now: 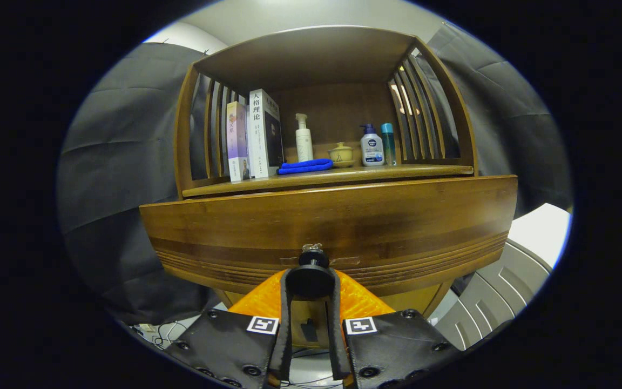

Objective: Pull open the drawer, take out the items inside it, and place them on the countertop above the cabinet.

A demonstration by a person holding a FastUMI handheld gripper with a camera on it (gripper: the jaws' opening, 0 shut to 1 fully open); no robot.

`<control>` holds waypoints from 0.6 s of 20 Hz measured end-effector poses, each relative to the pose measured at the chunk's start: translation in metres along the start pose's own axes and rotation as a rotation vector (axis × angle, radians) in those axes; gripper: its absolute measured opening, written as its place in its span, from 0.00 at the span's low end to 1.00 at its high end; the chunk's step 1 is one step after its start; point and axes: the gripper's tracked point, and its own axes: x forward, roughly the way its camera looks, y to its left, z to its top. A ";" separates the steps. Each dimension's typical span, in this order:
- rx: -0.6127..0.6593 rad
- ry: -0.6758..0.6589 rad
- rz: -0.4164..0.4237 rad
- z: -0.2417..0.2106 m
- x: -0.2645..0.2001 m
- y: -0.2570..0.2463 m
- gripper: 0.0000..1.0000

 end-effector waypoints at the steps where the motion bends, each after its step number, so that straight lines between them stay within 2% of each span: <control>1: -0.001 -0.002 0.003 -0.001 -0.005 0.000 0.31; 12: -0.022 0.012 0.028 -0.016 -0.047 0.001 0.31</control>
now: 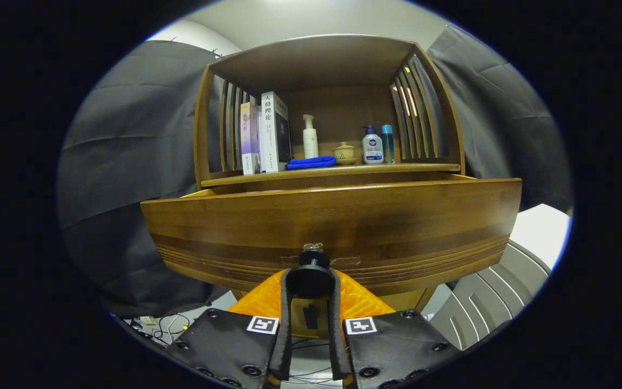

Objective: Pull open the drawer, take out the items inside it, and place them on the countertop above the cabinet.

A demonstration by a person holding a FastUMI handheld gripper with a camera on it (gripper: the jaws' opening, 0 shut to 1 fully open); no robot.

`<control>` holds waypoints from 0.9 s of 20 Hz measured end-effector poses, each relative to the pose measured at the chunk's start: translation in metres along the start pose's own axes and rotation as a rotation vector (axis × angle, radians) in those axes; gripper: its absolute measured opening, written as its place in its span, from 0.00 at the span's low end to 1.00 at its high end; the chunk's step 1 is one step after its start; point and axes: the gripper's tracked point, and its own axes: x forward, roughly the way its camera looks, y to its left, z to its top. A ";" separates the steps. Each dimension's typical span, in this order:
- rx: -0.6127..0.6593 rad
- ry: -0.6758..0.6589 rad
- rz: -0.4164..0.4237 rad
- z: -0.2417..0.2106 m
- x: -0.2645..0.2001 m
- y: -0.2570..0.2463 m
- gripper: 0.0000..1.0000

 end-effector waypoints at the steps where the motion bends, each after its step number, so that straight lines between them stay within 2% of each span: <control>1: 0.000 0.002 0.002 -0.001 -0.004 -0.001 0.31; 12: -0.015 0.009 0.026 -0.009 -0.034 0.002 0.31; 16: -0.015 -0.026 0.039 0.001 -0.040 0.004 0.46; 18: -0.016 -0.068 0.050 0.015 -0.042 0.006 0.57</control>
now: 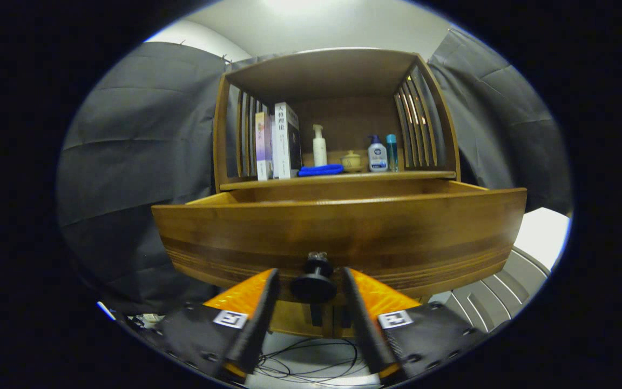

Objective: Pull open the drawer, take out the items inside it, and place them on the countertop above the cabinet.

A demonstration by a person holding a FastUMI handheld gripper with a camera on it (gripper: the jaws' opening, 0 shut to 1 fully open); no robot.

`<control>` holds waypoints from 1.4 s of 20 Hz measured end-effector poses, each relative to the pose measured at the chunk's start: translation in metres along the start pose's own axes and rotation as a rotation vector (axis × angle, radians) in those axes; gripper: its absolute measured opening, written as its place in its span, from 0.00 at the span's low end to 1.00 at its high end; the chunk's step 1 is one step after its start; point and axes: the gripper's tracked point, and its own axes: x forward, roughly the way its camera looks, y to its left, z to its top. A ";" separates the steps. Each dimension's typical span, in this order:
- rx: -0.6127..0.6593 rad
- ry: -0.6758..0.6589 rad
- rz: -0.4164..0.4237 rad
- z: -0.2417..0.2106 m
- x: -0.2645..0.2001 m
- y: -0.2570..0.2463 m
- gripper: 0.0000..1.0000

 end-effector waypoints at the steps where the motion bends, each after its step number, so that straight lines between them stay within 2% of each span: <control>1: 0.001 -0.013 0.004 0.008 -0.003 -0.001 0.63; 7: -0.034 -0.093 -0.005 0.066 -0.010 -0.013 0.98; 10: -0.039 -0.126 0.000 0.106 -0.005 -0.016 0.98; 13: -0.026 -0.086 0.034 0.130 0.014 -0.018 0.98; 15: -0.034 -0.049 0.021 0.141 0.036 -0.028 0.98; 20: -0.042 0.144 0.039 0.134 0.086 -0.038 0.98; 22: -0.063 0.248 0.062 0.116 0.099 -0.036 0.98; 25: -0.019 0.437 0.130 0.080 0.110 -0.022 0.98; 28: 0.014 0.557 0.125 0.056 0.120 -0.022 0.98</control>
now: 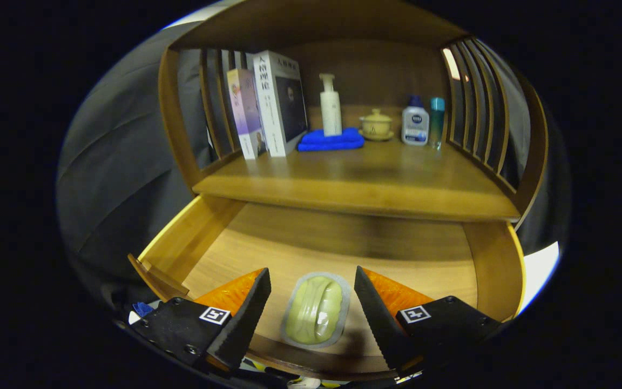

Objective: Pull open the drawer, take out the items inside it, and place them on the countertop above the cabinet.

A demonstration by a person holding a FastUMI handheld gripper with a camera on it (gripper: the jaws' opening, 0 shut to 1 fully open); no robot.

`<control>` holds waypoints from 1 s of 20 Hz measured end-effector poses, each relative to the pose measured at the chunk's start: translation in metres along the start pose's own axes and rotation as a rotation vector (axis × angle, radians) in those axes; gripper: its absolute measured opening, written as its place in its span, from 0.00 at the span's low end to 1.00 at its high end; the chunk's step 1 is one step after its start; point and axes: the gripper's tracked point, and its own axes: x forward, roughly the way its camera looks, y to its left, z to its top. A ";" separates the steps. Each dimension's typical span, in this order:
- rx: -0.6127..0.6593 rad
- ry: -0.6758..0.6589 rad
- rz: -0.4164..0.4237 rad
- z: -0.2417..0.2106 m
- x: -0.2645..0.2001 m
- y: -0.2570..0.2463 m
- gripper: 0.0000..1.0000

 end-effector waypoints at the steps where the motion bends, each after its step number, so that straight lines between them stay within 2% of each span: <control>1: 0.015 0.041 0.009 -0.005 0.005 0.001 0.97; 5: 0.014 0.140 0.002 -0.022 0.019 -0.001 0.96; 8: 0.030 0.197 0.023 -0.035 0.025 0.005 0.83; 10: 0.032 0.215 0.019 -0.038 0.027 0.003 0.83; 13: 0.038 0.216 0.008 -0.038 0.029 0.000 0.41; 15: 0.060 0.216 0.026 -0.038 0.029 0.002 0.24; 20: 0.009 0.125 0.068 -0.027 0.025 0.009 0.22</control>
